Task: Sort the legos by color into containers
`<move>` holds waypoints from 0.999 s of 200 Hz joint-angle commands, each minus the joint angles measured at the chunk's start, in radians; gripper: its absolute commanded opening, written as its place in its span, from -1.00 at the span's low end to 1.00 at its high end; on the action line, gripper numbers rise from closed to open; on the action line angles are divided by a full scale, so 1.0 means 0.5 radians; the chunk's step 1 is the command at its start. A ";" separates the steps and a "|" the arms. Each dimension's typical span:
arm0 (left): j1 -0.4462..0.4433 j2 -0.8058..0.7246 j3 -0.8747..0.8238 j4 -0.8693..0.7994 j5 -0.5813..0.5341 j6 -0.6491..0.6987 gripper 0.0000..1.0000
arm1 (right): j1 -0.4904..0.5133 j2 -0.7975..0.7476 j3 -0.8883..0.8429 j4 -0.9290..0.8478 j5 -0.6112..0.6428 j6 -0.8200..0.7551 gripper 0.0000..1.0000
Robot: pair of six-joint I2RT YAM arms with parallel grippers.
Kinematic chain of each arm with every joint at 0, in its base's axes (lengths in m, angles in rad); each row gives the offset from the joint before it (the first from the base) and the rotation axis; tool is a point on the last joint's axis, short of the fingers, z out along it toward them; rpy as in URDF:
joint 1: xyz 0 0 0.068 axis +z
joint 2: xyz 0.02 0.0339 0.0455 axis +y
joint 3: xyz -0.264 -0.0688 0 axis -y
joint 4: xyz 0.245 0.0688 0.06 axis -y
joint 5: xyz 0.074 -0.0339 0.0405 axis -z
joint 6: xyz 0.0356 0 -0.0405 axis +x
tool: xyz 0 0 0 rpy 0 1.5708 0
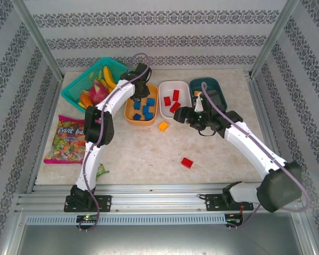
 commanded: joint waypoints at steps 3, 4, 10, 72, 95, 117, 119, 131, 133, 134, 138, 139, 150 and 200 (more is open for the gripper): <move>0.028 0.119 0.205 0.007 0.065 0.108 -0.67 | 0.020 0.121 0.138 0.173 -0.101 0.083 0.53; 0.028 0.124 0.211 0.007 0.065 0.110 -0.67 | 0.020 0.125 0.142 0.173 -0.104 0.084 0.53; 0.028 0.152 0.240 0.015 0.061 0.120 -0.67 | 0.020 0.151 0.166 0.177 -0.109 0.091 0.53; 0.031 0.290 0.267 0.077 -0.054 0.101 -0.62 | 0.023 0.182 0.162 0.213 -0.094 0.168 0.53; 0.030 0.315 0.267 0.032 -0.023 0.064 -0.42 | 0.023 0.158 0.158 0.125 -0.039 0.140 0.53; 0.030 0.311 0.263 -0.003 0.029 0.041 -0.21 | 0.023 0.153 0.194 -0.067 0.061 0.096 0.54; 0.030 0.310 0.262 -0.002 0.033 0.043 -0.20 | 0.023 0.153 0.197 -0.085 0.066 0.095 0.54; 0.027 0.290 0.261 -0.007 0.068 0.042 -0.14 | 0.023 0.139 0.201 -0.163 0.102 0.088 0.54; 0.028 0.283 0.259 -0.007 0.072 0.041 -0.13 | 0.024 0.138 0.200 -0.175 0.107 0.088 0.54; 0.028 0.280 0.258 -0.007 0.073 0.042 -0.13 | 0.023 0.137 0.199 -0.181 0.110 0.088 0.54; 0.026 0.270 0.256 -0.008 0.080 0.041 -0.10 | 0.023 0.130 0.197 -0.203 0.125 0.091 0.55; 0.026 0.267 0.257 -0.008 0.082 0.041 -0.10 | 0.023 0.128 0.194 -0.208 0.127 0.090 0.55; 0.022 0.229 0.255 -0.007 0.087 0.034 -0.03 | 0.025 0.104 0.176 -0.241 0.143 0.095 0.55; 0.005 -0.032 0.225 -0.049 0.083 -0.022 0.21 | 0.165 0.149 0.196 -0.355 0.344 -0.090 0.55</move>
